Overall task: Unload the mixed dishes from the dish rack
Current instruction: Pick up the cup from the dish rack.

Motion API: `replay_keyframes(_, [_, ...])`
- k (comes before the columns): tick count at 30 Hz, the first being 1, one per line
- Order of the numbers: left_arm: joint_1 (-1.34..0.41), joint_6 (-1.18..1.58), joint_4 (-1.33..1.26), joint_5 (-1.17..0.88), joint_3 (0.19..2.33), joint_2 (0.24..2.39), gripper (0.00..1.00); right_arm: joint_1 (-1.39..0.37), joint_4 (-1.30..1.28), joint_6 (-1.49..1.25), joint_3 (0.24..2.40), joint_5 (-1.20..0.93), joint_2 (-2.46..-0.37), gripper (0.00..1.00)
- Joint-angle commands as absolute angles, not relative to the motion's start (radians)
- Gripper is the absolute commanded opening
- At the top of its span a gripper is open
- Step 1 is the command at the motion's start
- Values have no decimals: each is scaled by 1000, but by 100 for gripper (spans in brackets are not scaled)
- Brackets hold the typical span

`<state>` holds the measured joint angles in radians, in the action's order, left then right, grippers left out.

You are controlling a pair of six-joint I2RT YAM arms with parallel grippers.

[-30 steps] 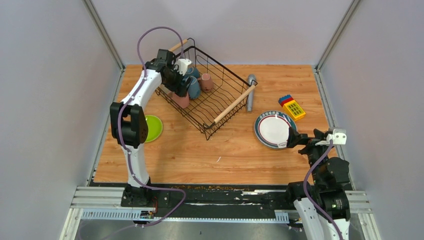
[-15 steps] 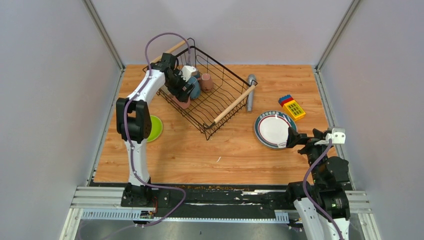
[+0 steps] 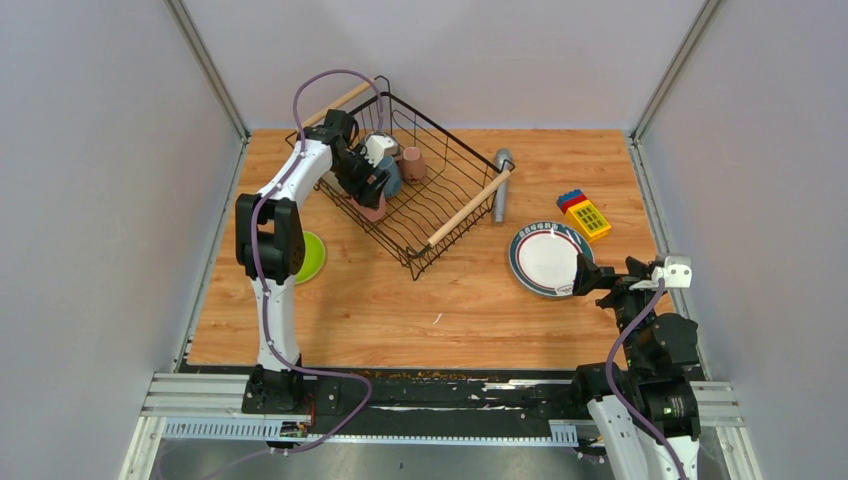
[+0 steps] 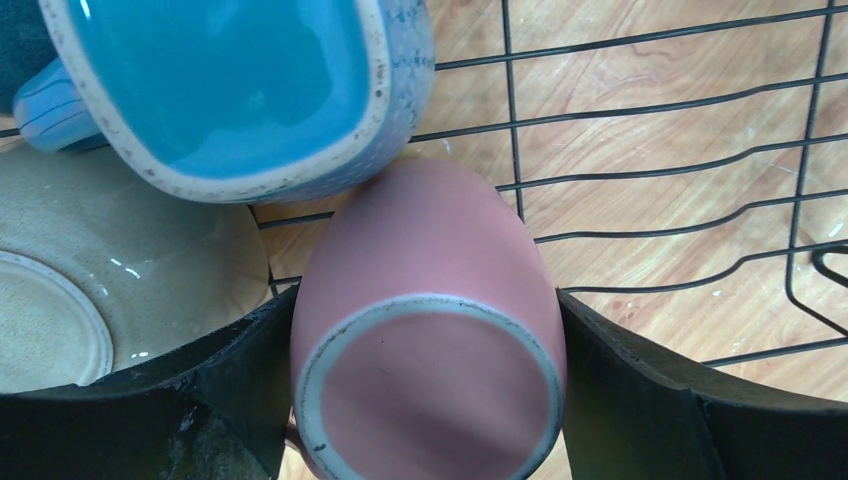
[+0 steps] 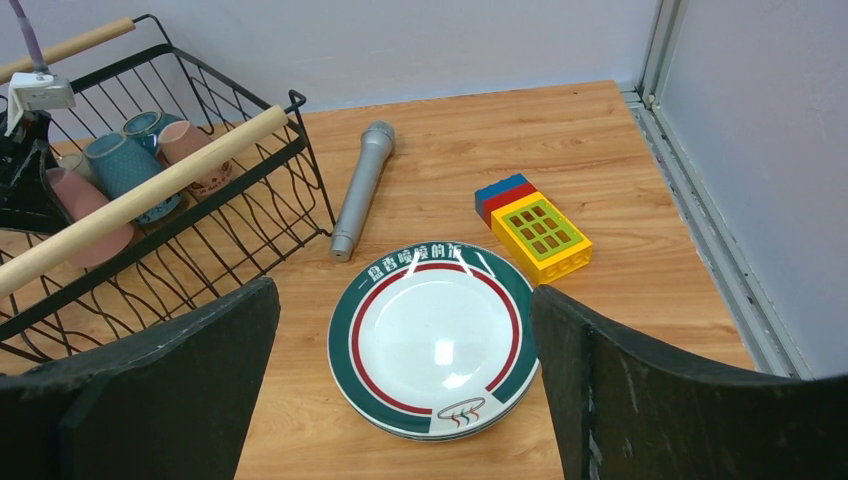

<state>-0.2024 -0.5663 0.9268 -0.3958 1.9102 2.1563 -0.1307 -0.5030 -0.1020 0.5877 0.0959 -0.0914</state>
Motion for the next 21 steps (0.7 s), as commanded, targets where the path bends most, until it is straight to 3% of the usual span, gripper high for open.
replay_keyframes(1, [-207,-565,955,-488,1942,2063,52,-135,-462,-90,586,95,-103,97])
replay_keyframes(4, [-211,-554,953,-519,1938,2031,44,-135,-463,-92,587,90,-103,97])
replay_keyframes(13, [-218,-371,858,-522,1912,1926,41,-135,-469,-104,616,42,-118,96])
replay_keyframes(21, [-218,-95,688,-572,1797,1764,39,-136,-459,-177,713,-205,-245,96])
